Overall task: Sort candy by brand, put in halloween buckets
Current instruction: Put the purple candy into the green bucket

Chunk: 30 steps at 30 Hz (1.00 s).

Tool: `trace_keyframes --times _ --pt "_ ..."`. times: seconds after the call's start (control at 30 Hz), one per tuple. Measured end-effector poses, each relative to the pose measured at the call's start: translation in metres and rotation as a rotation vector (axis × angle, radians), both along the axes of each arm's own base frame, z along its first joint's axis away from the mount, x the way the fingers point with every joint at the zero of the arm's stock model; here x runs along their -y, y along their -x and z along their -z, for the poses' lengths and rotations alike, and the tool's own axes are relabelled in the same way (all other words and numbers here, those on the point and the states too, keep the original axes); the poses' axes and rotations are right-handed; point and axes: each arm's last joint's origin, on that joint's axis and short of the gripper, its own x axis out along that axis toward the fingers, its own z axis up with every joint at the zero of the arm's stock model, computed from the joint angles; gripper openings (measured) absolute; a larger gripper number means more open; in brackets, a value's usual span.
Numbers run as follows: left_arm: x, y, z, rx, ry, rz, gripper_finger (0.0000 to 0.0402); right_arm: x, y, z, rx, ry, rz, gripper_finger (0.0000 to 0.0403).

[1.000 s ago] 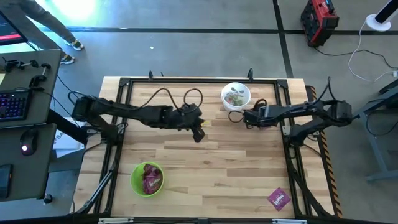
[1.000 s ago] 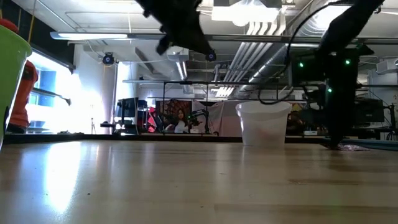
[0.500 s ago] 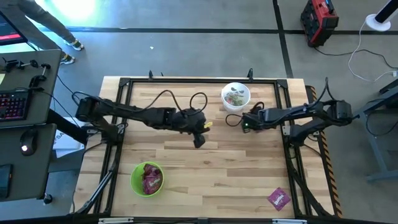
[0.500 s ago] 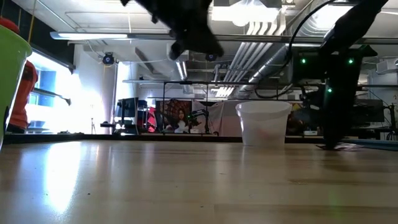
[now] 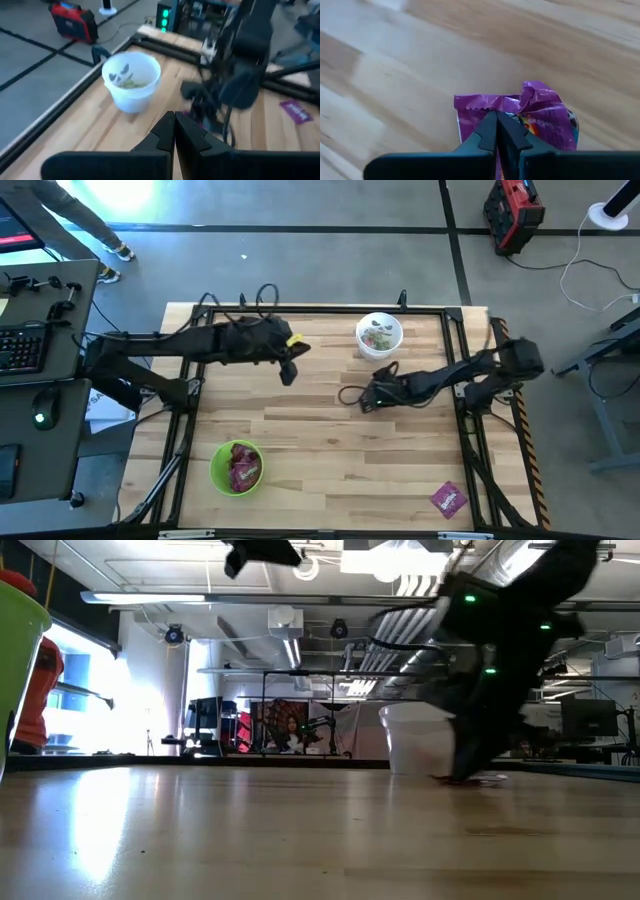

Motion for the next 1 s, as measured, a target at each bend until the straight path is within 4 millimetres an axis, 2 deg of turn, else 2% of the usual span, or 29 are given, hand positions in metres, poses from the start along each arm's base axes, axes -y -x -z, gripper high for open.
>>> trace_keyframes --times 0.13,0.37,0.43,0.53,0.63,0.77,0.9,1.0 --pt "0.008 0.01 -0.011 0.046 0.002 0.024 0.0 -0.008 -0.044 0.002 0.014 0.034 -0.082 0.0" --pt "0.026 0.013 -0.012 0.043 0.005 0.089 0.0 -0.011 -0.137 -0.006 0.082 0.123 -0.361 0.0" --pt "0.031 0.014 -0.011 0.029 0.005 0.107 0.0 -0.011 -0.161 -0.014 0.122 0.132 -0.451 0.0" --pt "0.036 0.015 -0.009 0.001 0.007 0.126 0.0 -0.011 -0.182 -0.033 0.152 0.19 -0.53 0.0" --pt "0.041 0.019 -0.01 -0.004 0.007 0.145 0.0 -0.009 -0.188 -0.056 0.136 0.279 -0.561 0.0" --pt "0.044 0.028 -0.017 0.015 -0.001 0.145 0.0 -0.005 -0.179 -0.076 0.099 0.306 -0.634 0.0" --pt "0.046 0.037 -0.008 -0.11 -0.008 0.157 0.0 -0.006 -0.149 -0.077 -0.016 0.267 -0.683 0.0" --pt "0.048 0.039 0.011 -0.202 0.007 0.201 0.0 -0.008 -0.118 -0.078 -0.003 0.196 -0.689 0.0"
